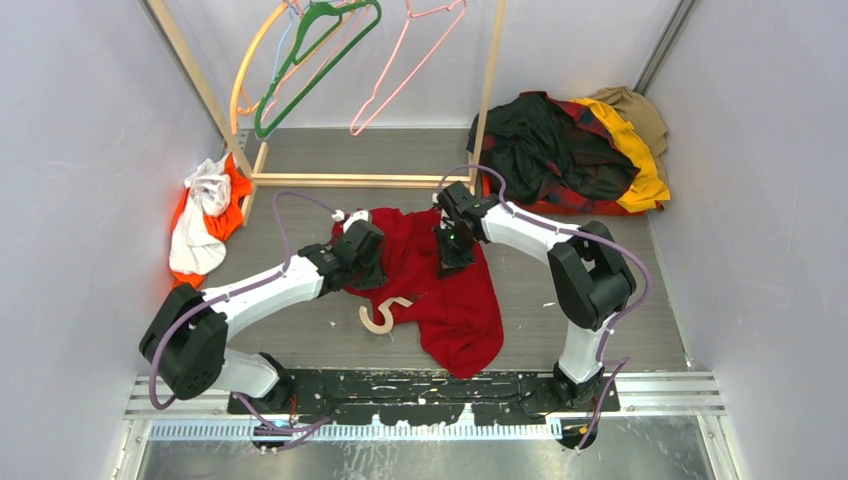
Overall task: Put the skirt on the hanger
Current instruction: Hang the skirt on the hanger.
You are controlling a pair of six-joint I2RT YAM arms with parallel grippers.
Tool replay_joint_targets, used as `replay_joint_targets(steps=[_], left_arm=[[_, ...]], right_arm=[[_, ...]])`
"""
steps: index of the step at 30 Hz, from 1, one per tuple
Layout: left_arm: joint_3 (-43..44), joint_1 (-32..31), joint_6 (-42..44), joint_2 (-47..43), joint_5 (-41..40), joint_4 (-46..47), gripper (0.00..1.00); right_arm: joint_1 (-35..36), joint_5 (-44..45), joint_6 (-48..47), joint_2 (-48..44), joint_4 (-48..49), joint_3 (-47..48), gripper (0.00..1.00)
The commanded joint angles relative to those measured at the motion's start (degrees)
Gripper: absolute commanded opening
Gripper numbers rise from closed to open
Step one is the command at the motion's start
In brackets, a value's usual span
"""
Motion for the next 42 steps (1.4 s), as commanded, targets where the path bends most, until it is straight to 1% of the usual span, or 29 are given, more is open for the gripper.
replay_joint_targets(steps=[1,4,7,10,12,16,19,22,24,26,27,29,30,31,32,34,36,39,42], left_arm=[[-2.60,-3.92,7.04,-0.93,17.70,-6.47,0.00],[-3.30,-3.88,6.72,-1.78,19.01,-6.35,0.00],[-4.05,-3.88,6.30,-3.19,18.04,-7.07,0.00],[-3.59,-3.43,6.06,-3.39,17.61,-8.38,0.00],[-2.95,-3.33,5.80,-2.79,17.46,-8.99,0.00],[-1.43,-3.32,5.36,-0.76,17.65,-10.40,0.00],[-0.95,-3.24,5.12,-0.18,16.97,-11.25,0.00],[-0.70,-3.21,4.91,-0.17,16.22,-11.90,0.00],[-0.53,-3.08,4.89,-0.26,15.72,-12.40,0.00],[-0.46,-2.78,4.89,-0.38,15.45,-12.51,0.00],[-0.46,-2.62,4.89,-0.32,15.36,-12.45,0.00],[-0.23,-2.43,5.04,-0.22,15.27,-12.55,0.00],[-0.06,-2.32,5.14,-0.12,15.09,-12.69,0.00],[0.08,-2.23,5.27,-0.06,14.82,-12.79,0.00],[0.21,-2.10,5.37,-0.04,14.70,-12.78,0.00],[0.43,-1.89,5.61,0.27,14.57,-12.69,0.00],[0.59,-1.74,5.83,0.58,14.60,-12.50,0.00],[0.76,-1.64,6.01,0.98,15.06,-12.05,0.00],[0.61,-1.63,6.03,0.76,15.07,-11.85,0.00]], right_arm=[[-1.26,10.64,1.83,2.11,20.37,1.12,0.02],[-1.37,12.03,3.77,3.49,22.05,0.10,0.04],[-1.40,12.52,3.40,2.73,23.16,-1.12,0.12],[-1.18,12.00,1.44,-2.87,23.48,-2.92,0.38],[-0.52,13.30,-0.19,-7.67,23.09,-4.10,0.58],[0.61,16.05,-3.33,-15.02,18.39,-3.80,0.70],[3.87,21.11,-5.75,-20.65,15.01,-4.15,0.71],[11.30,27.58,-8.17,-25.97,11.14,-4.32,0.70],[16.74,29.67,-8.02,-29.08,8.97,-4.39,0.69],[22.87,30.32,-6.87,-31.82,6.66,-4.66,0.65],[26.35,29.23,-6.17,-32.75,5.73,-4.73,0.62],[33.85,30.19,-4.38,-33.89,3.91,-4.87,0.56],[37.78,31.19,-3.75,-34.17,2.99,-5.10,0.55],[41.08,32.16,-3.02,-34.62,2.70,-5.74,0.57],[44.10,32.27,-2.62,-34.98,2.15,-6.29,0.62],[49.50,32.23,-2.69,-35.30,1.39,-7.63,0.67],[51.95,30.85,-3.39,-35.01,0.64,-9.22,0.68],[52.31,31.60,-4.05,-34.13,0.14,-12.06,0.70],[52.36,32.38,-5.04,-33.30,1.20,-14.35,0.75]])
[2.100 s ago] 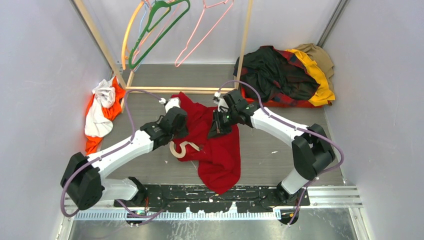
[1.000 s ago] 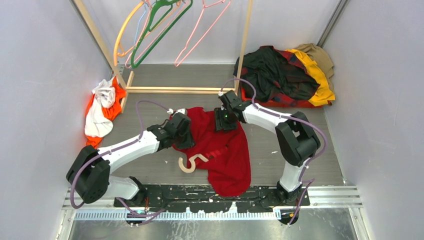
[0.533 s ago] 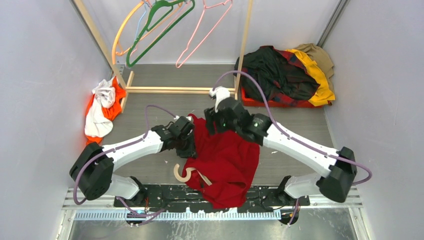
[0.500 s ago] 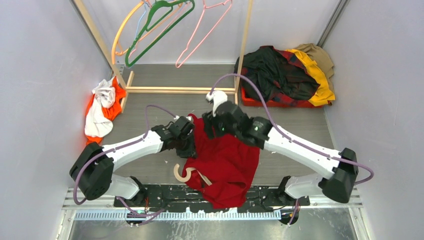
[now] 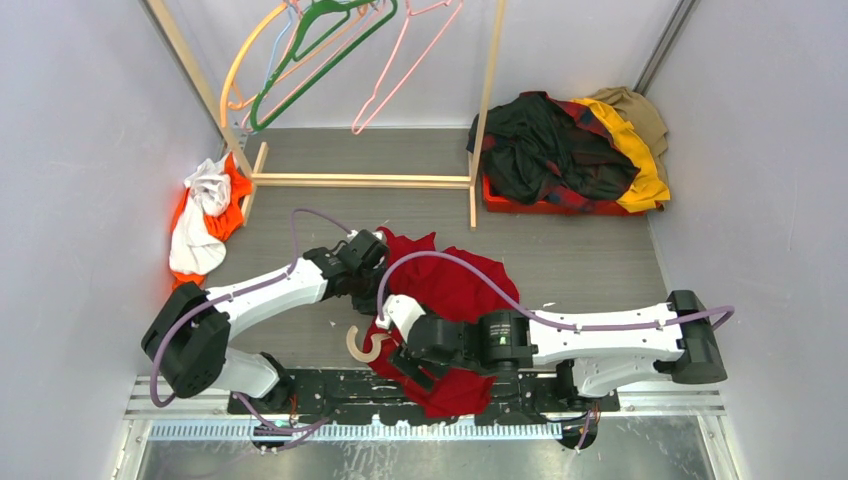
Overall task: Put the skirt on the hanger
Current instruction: Hang the skirt on the hanger.
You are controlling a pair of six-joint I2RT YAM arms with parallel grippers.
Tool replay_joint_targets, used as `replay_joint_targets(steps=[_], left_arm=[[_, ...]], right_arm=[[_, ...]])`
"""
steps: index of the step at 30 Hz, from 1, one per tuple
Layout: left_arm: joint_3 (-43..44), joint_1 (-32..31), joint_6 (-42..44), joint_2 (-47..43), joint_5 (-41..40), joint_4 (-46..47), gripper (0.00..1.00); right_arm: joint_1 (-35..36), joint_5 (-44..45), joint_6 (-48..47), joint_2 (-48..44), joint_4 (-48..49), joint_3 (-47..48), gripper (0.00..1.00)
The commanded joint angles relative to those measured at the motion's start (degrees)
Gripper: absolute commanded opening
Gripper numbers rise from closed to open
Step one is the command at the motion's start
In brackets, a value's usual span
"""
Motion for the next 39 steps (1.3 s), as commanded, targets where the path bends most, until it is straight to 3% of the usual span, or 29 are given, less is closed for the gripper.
replay_joint_targets(steps=[1,6,23,27,30,31,39], left_arm=[[1.39,0.28,4.32,0.17,-1.49,-3.35,0.00],[1.37,0.22,4.42,-0.14,-1.44,-3.43,0.00],[1.95,0.32,4.29,-0.67,-1.79,-3.99,0.00],[2.29,0.31,4.18,-0.87,-2.10,-3.98,0.00],[3.64,0.47,3.90,-1.61,-2.93,-5.07,0.00],[4.30,0.35,3.89,-2.08,-3.51,-5.64,0.00],[16.26,0.33,5.45,-11.39,-12.98,-12.89,0.00]], right_arm=[[-0.27,2.59,-1.13,0.53,1.05,-2.32,0.78],[-0.32,0.14,-2.51,4.00,3.48,-2.57,0.82],[-2.61,-17.13,-1.32,10.12,8.05,-7.20,0.81],[-2.64,-16.74,-1.07,10.19,6.82,-7.33,0.60],[-3.05,-15.22,-2.00,10.12,4.38,-5.37,0.14],[-3.16,-14.20,-2.32,9.81,3.38,-4.36,0.03],[-6.63,-16.76,-7.29,2.38,-6.33,10.51,0.01]])
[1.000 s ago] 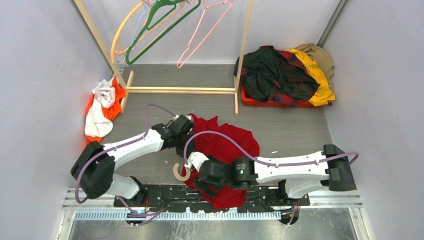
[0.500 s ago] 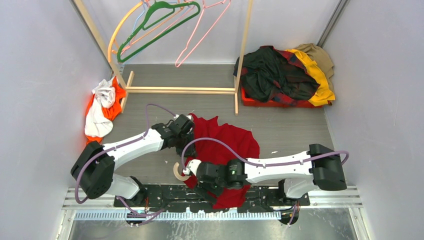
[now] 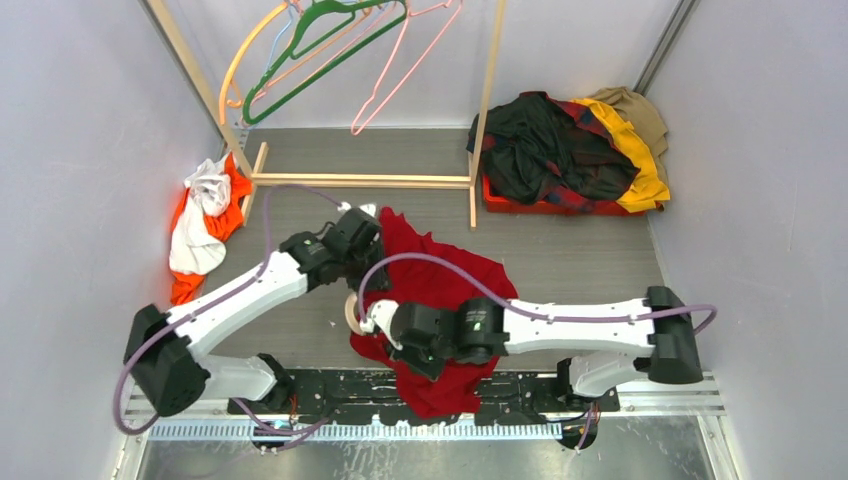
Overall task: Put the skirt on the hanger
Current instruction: Hang the skirt on the hanger.
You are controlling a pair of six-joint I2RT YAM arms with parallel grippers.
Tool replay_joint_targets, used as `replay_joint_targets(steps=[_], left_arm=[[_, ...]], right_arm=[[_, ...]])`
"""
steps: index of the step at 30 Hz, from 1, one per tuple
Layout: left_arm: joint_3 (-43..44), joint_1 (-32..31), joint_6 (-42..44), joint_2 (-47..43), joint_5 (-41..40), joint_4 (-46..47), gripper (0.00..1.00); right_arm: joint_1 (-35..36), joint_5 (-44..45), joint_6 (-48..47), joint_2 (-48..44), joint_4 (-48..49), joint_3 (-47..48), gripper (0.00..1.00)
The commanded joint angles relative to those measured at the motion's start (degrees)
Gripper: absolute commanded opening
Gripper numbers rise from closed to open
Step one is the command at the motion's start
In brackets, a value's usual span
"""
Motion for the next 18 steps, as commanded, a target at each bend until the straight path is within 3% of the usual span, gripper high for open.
replay_joint_targets(steps=[1,7,12,18], left_arm=[[9.24,0.24,4.74,-7.53,-9.36,-5.61,0.00],[17.17,0.22,7.11,-10.08,-12.77,-6.97,0.00],[18.07,0.24,8.26,-11.71,-13.14,-6.02,0.00],[15.27,0.13,8.40,-13.75,-10.95,-4.58,0.00]], right_arm=[[-3.36,-3.30,-4.04,-6.71,-4.86,12.44,0.01],[-9.53,-15.54,-5.87,-5.15,-9.73,24.58,0.01],[-17.04,-28.06,-3.66,-3.81,-9.46,31.00,0.01],[-32.92,-39.44,7.42,0.11,1.86,24.87,0.01]])
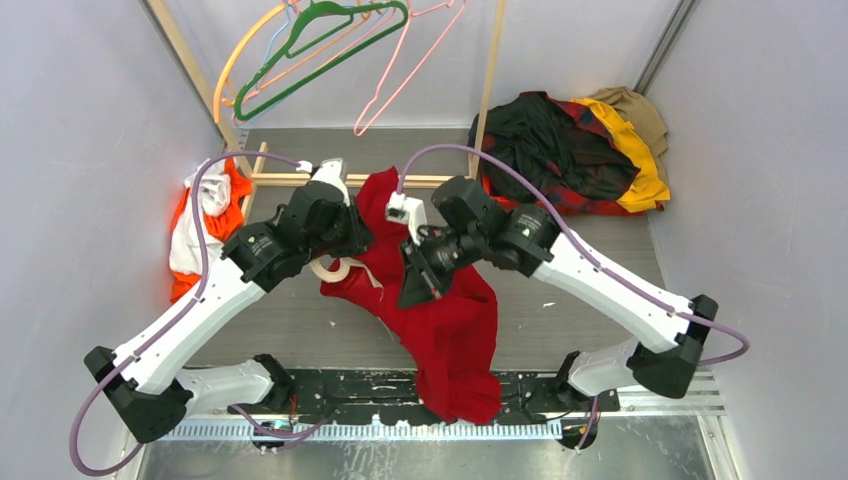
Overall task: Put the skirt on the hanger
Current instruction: Hang the skirt on the hanger.
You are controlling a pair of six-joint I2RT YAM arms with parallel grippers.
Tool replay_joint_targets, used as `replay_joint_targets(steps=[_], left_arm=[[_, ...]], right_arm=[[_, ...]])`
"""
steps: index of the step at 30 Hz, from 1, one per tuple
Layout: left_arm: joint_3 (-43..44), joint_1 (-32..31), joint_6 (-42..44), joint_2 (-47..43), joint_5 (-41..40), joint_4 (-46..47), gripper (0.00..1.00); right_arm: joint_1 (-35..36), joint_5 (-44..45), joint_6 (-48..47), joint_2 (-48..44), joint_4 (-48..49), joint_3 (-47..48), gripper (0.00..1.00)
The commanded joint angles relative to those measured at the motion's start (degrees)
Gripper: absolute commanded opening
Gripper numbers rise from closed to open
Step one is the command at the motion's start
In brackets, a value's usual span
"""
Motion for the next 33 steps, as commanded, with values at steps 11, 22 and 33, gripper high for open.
replay_joint_targets(steps=[11,22,33], left_arm=[[-8.42,-0.38,1.20,-5.84,9.33,2.98,0.00],[-17.35,-0.34,0.07,-2.19,9.45,-0.96,0.00],[-21.86,-0.31,0.07,4.84,9.07,-0.18,0.00]], right_arm=[[-18.26,-8.50,24.77,8.26,42.26,-18.34,0.01],[-22.18,-6.55,29.72,15.12,59.17,-30.33,0.01],[-23.91,-0.22,23.71,23.41,57.46,-30.70,0.15]])
